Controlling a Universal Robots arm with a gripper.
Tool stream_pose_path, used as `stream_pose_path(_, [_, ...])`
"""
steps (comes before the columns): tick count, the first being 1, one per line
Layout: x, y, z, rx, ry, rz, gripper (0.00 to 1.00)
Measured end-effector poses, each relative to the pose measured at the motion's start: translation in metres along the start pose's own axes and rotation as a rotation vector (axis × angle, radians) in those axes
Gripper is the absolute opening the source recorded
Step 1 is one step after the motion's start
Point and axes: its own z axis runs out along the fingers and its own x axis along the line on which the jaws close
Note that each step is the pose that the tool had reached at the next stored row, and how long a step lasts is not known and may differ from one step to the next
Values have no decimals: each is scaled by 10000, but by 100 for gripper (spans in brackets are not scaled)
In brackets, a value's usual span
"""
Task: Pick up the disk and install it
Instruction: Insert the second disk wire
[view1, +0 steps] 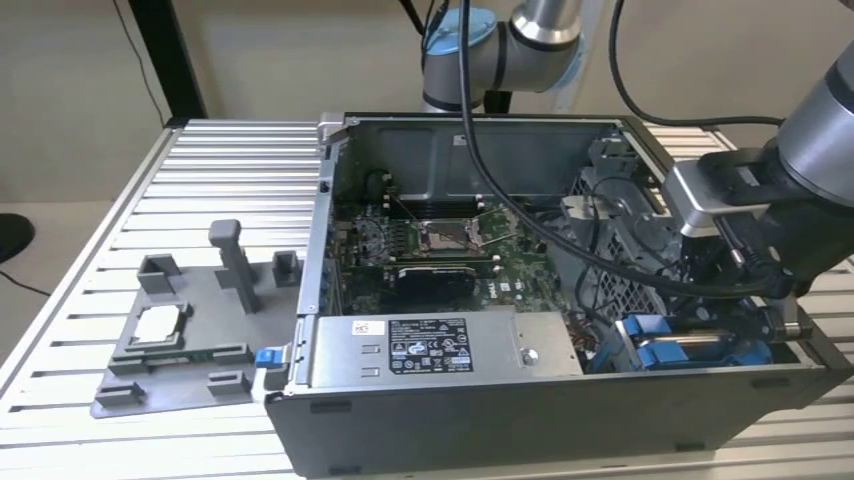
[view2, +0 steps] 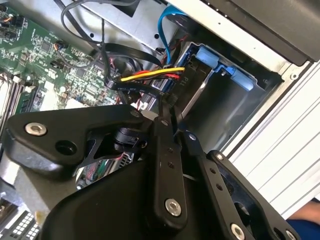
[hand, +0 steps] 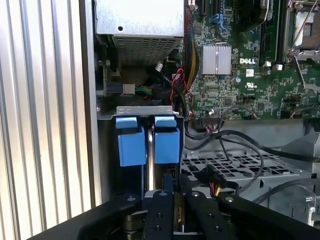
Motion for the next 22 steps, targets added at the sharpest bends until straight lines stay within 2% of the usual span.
stream_pose_path(5, [6, 5, 34, -1, 8, 1, 0])
stream_pose_path(17, [7, 5, 43, 1, 2, 0, 0])
stream_pose_path(18, [7, 5, 45, 3, -1, -1, 100])
stream_pose_path(21, [6, 5, 40, 2, -1, 16, 100])
stream_pose_path(22, [1, 3, 10, 12, -4, 69, 100])
